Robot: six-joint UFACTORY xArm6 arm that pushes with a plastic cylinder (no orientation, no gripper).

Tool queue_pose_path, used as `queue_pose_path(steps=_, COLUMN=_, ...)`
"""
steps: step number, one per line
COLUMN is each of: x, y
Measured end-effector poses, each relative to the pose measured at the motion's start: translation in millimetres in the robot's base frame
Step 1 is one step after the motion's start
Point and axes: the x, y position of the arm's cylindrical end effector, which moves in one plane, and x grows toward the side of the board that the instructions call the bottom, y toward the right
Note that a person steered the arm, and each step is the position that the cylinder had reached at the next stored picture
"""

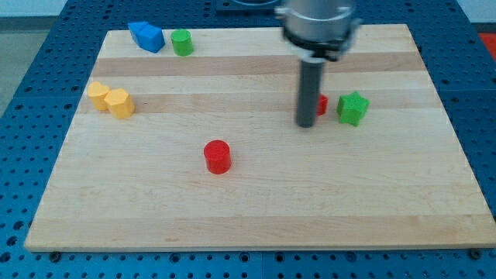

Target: Point your arm at the red circle

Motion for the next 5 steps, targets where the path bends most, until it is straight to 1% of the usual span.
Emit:
queue_pose_path(steps=1, x=16, y=0)
queue_pose_path(steps=2, x=92, y=-45)
queue_pose_path(steps=3, x=124, y=-145)
queue_pose_path(steps=4, x=128, y=-242)
queue_pose_path(steps=5, x=104, y=-227)
